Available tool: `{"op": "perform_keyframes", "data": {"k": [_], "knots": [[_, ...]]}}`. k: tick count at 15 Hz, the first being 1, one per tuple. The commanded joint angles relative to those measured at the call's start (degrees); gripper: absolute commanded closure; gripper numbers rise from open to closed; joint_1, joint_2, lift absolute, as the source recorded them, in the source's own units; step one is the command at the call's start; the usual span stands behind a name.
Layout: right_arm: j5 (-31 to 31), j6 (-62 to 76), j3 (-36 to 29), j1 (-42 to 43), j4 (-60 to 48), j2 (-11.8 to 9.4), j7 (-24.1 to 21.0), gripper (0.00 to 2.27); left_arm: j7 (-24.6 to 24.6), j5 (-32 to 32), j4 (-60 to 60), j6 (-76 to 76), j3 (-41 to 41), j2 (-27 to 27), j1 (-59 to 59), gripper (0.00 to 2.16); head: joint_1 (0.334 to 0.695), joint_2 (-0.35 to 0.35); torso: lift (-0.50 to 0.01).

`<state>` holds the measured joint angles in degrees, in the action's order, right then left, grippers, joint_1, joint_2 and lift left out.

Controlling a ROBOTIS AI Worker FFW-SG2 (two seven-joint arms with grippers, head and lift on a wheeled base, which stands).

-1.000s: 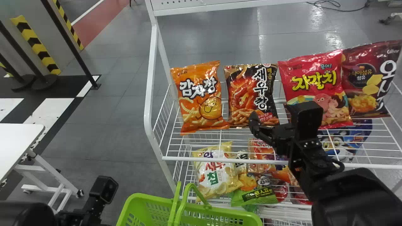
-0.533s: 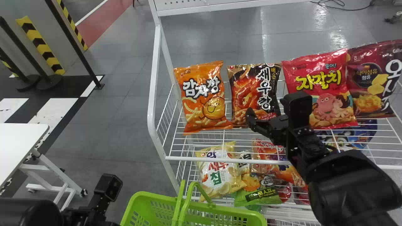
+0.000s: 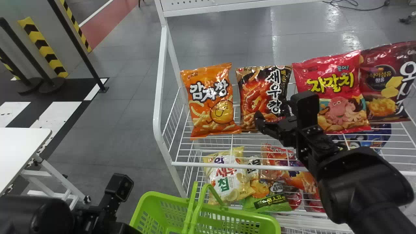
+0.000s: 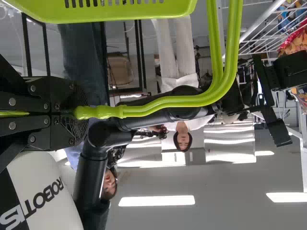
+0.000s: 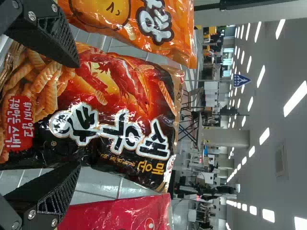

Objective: Hold basket handle with left hand then pick spicy shrimp crackers with right hand and place into basket

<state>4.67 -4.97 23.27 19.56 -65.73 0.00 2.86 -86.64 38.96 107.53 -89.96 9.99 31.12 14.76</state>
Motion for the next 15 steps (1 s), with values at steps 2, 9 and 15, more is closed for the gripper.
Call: {"op": "perform_keyframes", "data": {"k": [2,9,15], "knots": [[-0.19,0.26,-0.15,2.06,2.45,0.05,1.71,0.29,-0.11,-0.46,-1.10,-0.07,-1.91,0.16,-1.66,2.14,0.695,0.216,-0.007],[-0.10,-1.14,-0.24,5.66,7.46,0.05,3.91,1.97,-0.28,-0.46,-1.10,-0.07,-2.17,0.25,-2.19,2.14,0.695,0.203,-0.007],[-1.95,-2.55,-0.94,1.79,0.34,0.05,2.33,2.24,-0.28,-0.46,-1.18,-0.07,-2.17,0.34,-2.19,2.14,0.695,0.199,-0.007]]}}
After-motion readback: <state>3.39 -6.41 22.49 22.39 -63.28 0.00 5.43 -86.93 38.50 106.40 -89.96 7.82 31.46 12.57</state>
